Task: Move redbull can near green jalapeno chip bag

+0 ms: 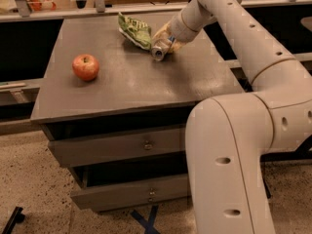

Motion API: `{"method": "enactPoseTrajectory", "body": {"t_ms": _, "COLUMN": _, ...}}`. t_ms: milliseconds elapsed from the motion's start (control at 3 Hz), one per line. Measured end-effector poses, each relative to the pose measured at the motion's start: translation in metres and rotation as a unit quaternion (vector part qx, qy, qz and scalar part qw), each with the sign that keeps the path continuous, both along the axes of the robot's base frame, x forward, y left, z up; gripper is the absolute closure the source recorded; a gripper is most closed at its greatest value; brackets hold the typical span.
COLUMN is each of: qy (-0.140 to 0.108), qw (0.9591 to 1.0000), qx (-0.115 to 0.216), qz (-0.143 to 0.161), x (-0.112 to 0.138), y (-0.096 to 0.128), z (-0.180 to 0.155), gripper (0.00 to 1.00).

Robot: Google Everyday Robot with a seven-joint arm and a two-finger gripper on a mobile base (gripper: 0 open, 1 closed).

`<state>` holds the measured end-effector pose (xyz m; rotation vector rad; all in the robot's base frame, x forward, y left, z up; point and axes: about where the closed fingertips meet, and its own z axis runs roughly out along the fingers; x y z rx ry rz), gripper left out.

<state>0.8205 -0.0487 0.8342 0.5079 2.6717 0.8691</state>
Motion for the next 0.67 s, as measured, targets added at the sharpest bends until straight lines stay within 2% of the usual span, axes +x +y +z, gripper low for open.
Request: {"method": "enactPoseTrajectory", "body": {"t_ms": 667, "qy": 0.002, "qw": 1.0, "qx": 0.0, "qz": 0.005, "x": -0.002, "y": 0.0018, "z": 0.0042, "gripper": 0.0}}
